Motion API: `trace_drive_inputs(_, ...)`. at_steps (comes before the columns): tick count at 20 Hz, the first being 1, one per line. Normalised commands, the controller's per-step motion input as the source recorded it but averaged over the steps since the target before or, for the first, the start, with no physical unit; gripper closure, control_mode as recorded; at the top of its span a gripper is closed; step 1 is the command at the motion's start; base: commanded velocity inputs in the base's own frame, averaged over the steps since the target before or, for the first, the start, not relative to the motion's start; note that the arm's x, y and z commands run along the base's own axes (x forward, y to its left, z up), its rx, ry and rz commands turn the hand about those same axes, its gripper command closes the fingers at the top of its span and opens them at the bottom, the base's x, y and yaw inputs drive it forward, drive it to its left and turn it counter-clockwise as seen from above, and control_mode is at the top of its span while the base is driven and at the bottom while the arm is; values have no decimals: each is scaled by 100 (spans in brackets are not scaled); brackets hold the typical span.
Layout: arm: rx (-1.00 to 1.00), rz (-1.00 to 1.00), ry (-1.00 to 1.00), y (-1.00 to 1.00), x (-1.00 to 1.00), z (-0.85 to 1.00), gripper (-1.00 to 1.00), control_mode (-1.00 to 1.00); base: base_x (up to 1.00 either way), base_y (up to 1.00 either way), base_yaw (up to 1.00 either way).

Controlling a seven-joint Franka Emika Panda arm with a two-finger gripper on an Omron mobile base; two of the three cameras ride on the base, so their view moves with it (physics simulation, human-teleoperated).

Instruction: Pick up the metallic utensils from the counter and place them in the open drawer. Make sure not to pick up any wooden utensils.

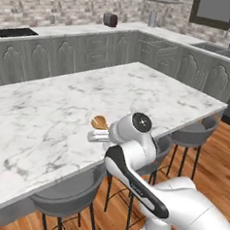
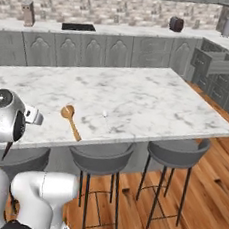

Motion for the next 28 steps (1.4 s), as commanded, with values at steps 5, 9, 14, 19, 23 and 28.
trace_drive_inputs(5,0,0,0,0,0,0,100,100,-82,100,0)
trace_drive_inputs(9,0,0,0,0,0,0,100,100,-46,100,-6)
trace_drive_inputs(14,0,0,0,0,0,0,100,100,-41,100,-5)
trace_drive_inputs(19,0,0,0,0,0,0,100,100,-29,100,-5)
trace_drive_inputs(23,0,0,0,0,0,0,100,100,8,100,-13)
trace_drive_inputs(28,0,0,0,0,0,0,100,100,92,100,-32)
